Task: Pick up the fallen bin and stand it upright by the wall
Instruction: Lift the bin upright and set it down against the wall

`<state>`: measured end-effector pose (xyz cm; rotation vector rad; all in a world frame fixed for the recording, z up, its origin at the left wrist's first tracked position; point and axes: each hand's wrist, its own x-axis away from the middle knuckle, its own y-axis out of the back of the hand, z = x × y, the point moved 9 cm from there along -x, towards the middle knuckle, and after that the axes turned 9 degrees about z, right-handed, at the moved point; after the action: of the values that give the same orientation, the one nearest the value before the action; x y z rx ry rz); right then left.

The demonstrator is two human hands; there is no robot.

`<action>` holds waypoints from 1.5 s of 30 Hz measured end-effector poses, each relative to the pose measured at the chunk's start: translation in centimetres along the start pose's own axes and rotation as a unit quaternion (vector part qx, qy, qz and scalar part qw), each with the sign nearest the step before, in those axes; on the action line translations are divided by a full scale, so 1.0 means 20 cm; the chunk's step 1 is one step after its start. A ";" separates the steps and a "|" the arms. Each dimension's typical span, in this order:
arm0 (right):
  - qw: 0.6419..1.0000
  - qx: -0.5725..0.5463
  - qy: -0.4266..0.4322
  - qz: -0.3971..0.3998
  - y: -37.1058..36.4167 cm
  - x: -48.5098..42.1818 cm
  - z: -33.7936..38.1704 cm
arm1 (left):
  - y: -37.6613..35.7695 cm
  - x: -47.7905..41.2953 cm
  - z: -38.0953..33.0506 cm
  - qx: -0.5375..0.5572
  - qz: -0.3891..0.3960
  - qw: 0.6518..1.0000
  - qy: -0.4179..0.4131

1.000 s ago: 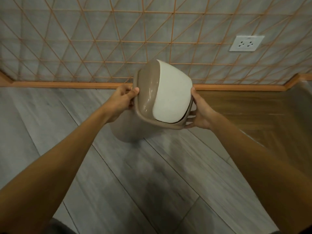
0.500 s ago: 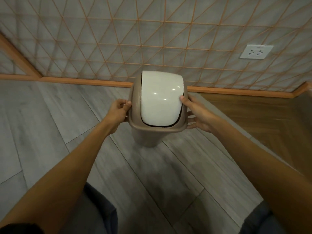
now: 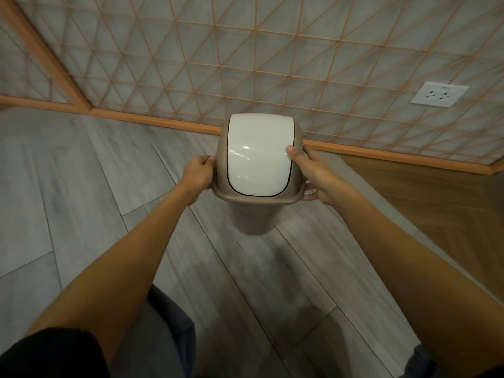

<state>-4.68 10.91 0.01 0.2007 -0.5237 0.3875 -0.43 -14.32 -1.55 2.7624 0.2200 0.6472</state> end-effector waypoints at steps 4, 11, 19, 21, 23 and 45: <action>0.999 0.024 0.020 -0.014 0.01 0.01 0.00 | -0.03 0.05 -0.05 0.021 0.039 0.999 -0.007; 0.952 0.256 0.166 -0.029 -0.01 0.11 0.05 | -0.15 0.08 -0.10 -0.085 0.157 0.974 -0.142; 0.935 0.279 0.217 -0.008 -0.10 -0.04 -0.03 | -0.15 -0.06 -0.07 -0.146 0.154 0.965 -0.154; 0.935 0.281 0.216 -0.018 -0.07 -0.08 -0.02 | -0.16 -0.12 -0.09 -0.151 0.160 0.964 -0.150; 0.937 0.279 0.211 -0.022 -0.05 -0.13 0.00 | -0.17 -0.17 -0.12 -0.155 0.169 0.962 -0.146; 0.946 0.259 0.196 -0.022 0.23 -0.81 0.34 | -0.18 -0.85 -0.47 -0.212 0.147 0.956 -0.142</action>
<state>-22.42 8.19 -2.33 0.6276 -0.0150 0.5036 -20.12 -12.30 -1.63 2.4411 -0.3579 0.3054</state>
